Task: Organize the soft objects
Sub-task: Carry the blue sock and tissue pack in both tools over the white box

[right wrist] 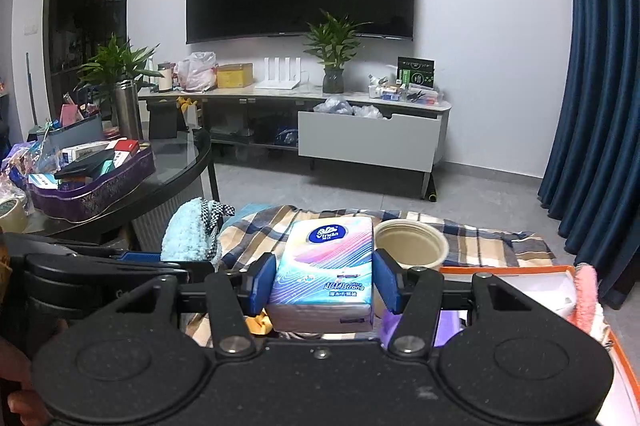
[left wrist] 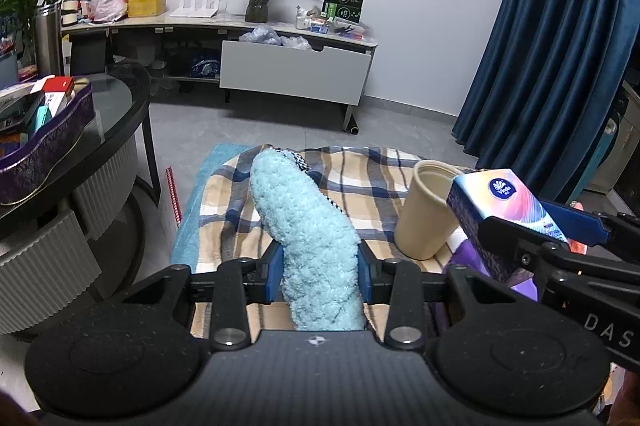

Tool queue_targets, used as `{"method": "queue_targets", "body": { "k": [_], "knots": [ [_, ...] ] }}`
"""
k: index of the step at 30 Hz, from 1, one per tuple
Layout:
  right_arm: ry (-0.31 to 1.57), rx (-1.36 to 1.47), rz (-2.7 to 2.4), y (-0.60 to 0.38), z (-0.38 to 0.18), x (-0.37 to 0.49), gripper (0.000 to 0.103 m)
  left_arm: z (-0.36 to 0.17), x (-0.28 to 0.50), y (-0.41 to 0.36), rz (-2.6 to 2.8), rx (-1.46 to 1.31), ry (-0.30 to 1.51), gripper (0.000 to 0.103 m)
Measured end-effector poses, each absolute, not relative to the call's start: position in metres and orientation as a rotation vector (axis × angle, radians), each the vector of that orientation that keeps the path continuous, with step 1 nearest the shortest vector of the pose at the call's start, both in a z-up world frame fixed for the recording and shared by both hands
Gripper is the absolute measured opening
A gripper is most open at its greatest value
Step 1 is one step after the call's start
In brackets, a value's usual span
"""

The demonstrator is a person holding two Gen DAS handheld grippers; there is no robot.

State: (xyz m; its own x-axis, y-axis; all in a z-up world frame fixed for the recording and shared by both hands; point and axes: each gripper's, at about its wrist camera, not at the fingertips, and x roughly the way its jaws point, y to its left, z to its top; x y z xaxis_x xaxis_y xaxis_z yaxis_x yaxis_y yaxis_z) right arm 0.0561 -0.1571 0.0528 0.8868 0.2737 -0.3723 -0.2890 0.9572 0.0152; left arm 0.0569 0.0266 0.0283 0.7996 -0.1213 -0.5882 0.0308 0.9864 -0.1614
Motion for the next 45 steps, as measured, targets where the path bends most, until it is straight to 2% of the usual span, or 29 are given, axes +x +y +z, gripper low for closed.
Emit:
{"method": "queue_targets", "body": {
  "k": [45],
  "knots": [
    [0.304,0.039,0.187,-0.239,0.063,0.030,0.065,0.040,0.044,-0.035,-0.189,-0.077,0.640,0.038]
  ]
}}
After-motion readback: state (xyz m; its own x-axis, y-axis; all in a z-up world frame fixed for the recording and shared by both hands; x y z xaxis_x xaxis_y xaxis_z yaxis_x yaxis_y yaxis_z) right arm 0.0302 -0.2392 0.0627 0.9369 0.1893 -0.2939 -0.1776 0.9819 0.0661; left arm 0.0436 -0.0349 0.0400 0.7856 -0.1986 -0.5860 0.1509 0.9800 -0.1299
